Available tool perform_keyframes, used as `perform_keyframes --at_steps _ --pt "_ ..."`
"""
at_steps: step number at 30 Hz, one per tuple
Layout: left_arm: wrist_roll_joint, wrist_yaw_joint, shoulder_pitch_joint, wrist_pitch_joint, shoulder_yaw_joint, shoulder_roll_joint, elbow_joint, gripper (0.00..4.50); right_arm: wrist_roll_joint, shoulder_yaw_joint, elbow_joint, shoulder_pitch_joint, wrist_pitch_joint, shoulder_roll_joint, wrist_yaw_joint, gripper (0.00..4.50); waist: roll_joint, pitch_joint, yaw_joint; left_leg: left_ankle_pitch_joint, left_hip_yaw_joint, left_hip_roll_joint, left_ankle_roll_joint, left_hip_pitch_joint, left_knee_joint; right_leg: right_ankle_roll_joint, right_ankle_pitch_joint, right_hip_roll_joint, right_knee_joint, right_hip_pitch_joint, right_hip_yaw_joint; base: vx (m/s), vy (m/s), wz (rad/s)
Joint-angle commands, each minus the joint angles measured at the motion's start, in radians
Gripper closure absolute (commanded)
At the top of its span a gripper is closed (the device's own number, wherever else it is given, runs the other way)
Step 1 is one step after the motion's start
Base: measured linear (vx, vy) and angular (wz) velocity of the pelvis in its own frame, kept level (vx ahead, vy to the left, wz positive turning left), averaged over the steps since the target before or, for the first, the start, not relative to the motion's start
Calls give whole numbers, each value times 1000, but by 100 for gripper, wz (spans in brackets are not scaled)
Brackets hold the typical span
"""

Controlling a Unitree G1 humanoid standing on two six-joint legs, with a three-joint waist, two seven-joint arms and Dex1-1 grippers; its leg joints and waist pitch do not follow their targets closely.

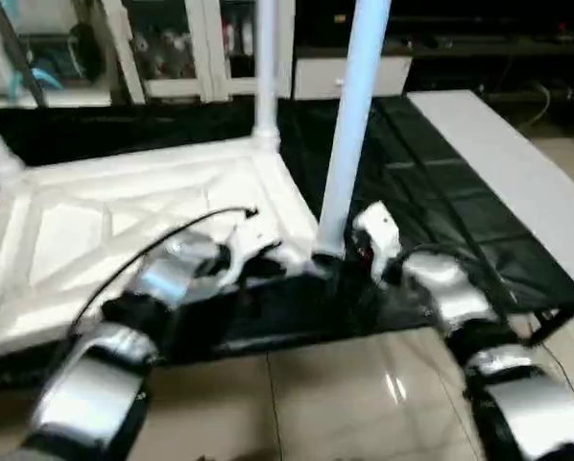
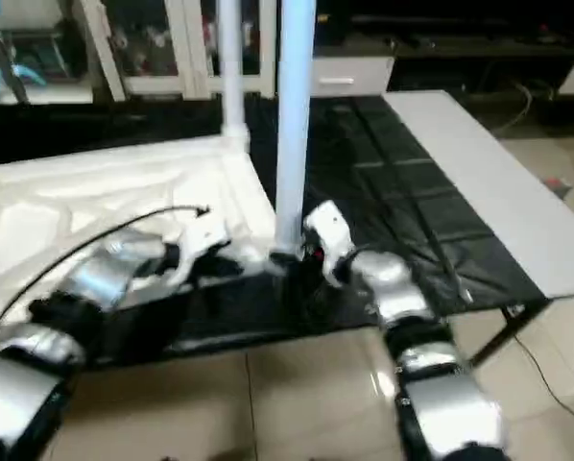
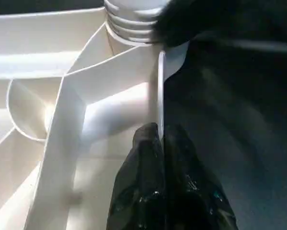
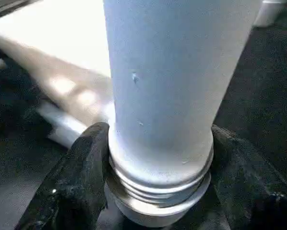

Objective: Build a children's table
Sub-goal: Rotate leg to tighten

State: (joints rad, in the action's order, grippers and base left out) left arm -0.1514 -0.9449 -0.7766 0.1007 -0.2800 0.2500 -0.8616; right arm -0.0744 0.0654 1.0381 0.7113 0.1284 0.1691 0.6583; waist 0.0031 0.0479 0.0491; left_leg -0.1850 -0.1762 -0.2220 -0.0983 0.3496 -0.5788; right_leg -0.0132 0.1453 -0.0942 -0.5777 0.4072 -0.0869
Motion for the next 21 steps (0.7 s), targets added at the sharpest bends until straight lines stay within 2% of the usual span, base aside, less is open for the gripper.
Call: perform_keyframes --at_steps 1,2,3,4,8,10,14,15,18,19,21 --pt "-13 50 2 -6 -14 -31 -55 450 -15 -53 28 25 -24 -15 -190 178 4 -61 -4 -317 -1 0 10 -4 74 -176 419 -42 76 -42 33 0 0 0" --pt "-12 70 -6 -14 -10 -39 -67 450 -11 -57 39 30 -27 -28 -242 178 7 -62 -5 -319 1 -1 6 -5 74 -179 415 -43 75 -41 33 0 0 0" --pt "-13 110 -29 -31 -2 -60 -101 450 -3 -72 76 44 -41 -72 -400 178 11 -63 -13 -315 1 1 7 0 74 -187 384 -41 72 -43 33 0 0 0" --pt "-13 113 -30 -33 -2 -61 -104 450 -3 -73 79 46 -43 -77 -413 178 10 -63 -16 -313 0 1 4 -2 74 -190 377 -41 73 -41 34 0 0 0" --pt "-24 139 -60 -60 3 -77 -155 450 -20 -118 141 83 -92 -173 -632 178 19 -67 -19 -301 1 3 2 0 73 -211 309 -41 64 -47 34 0 0 0" --pt "-27 141 -63 -64 2 -79 -163 450 -7 -109 145 89 -92 -194 -644 178 20 -67 -22 -292 1 2 2 4 75 -214 288 -41 62 -48 34 0 0 0" --pt "-32 161 -76 -86 3 -80 -201 450 11 -87 146 106 -59 -259 -640 178 14 -68 -18 -279 -3 1 14 -2 73 -233 236 -41 57 -47 37 0 0 0" --pt "-31 162 -78 -89 4 -80 -206 450 14 -83 147 108 -55 -263 -638 178 11 -67 -18 -279 -4 1 17 -1 74 -233 238 -41 58 -47 37 0 0 0" --pt "-29 166 -78 -98 8 -75 -216 450 4 -85 140 115 -20 -270 -585 178 13 -64 -16 -296 -5 0 18 -3 75 -227 274 -44 62 -48 38 0 0 0" --pt "-30 164 -77 -100 9 -73 -218 450 5 -87 136 117 -13 -268 -582 122 8 -64 -15 -294 -5 0 20 -3 74 -226 283 -45 62 -48 39 0 0 0" --pt "-32 158 -76 -110 11 -68 -226 450 3 -94 115 116 -2 -253 -563 108 11 -65 -15 -276 -5 -1 24 -1 75 -227 264 -44 59 -49 39 0 0 0"
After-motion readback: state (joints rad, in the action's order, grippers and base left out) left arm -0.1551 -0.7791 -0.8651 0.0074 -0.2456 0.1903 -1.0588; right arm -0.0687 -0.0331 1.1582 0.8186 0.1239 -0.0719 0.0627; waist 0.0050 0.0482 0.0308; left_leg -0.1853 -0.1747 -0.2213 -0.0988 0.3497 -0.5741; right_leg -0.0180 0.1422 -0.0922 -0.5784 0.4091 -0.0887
